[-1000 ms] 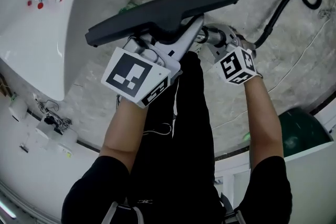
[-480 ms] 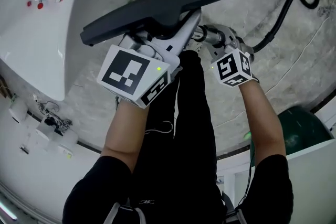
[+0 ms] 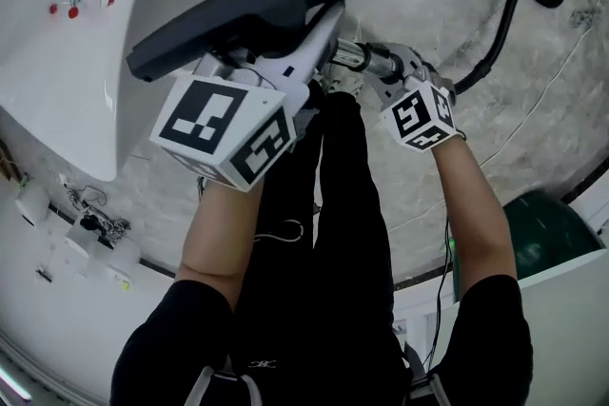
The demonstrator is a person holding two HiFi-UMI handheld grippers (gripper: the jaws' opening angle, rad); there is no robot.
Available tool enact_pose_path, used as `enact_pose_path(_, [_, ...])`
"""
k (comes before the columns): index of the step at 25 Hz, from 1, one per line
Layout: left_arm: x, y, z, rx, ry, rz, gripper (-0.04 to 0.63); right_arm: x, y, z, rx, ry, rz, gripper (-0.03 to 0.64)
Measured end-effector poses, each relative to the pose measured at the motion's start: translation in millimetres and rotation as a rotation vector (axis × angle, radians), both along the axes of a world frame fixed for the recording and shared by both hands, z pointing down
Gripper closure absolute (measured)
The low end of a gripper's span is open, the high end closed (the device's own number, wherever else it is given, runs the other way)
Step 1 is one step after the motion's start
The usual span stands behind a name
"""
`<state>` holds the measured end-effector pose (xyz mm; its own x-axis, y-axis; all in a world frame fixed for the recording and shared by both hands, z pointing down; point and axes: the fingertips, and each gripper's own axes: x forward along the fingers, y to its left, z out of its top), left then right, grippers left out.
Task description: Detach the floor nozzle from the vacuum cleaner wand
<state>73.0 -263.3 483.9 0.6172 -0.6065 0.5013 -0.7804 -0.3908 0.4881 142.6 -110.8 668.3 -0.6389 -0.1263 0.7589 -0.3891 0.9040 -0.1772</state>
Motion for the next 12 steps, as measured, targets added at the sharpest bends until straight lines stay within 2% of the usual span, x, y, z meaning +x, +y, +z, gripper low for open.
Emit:
enact_pose_path(2, [-71, -51, -61, 0.208, -0.011, -0.172, 0.445, 35, 40, 25, 0.002, 0.109, -0.062, 0.565])
enact_pose_path(3, [-96, -68, -87, 0.284, 0.005, -0.18, 0.445, 48, 71, 32, -0.028, 0.135, -0.121, 0.563])
enact_pose_path(4, [-101, -77, -99, 0.307, 0.024, -0.133, 0.445, 54, 95, 35, -0.049, 0.145, -0.167, 0.565])
enact_pose_path(6, [-83, -75, -92, 0.278, 0.03, -0.021, 0.445, 53, 105, 36, -0.042, 0.127, -0.207, 0.564])
enact_pose_path(7, [-72, -66, -83, 0.254, 0.032, 0.008, 0.445, 48, 101, 33, -0.031, 0.102, -0.209, 0.563])
enact_pose_path(12, [-48, -25, -37, 0.12, 0.025, 0.04, 0.445, 20, 51, 5, 0.025, -0.009, -0.204, 0.563])
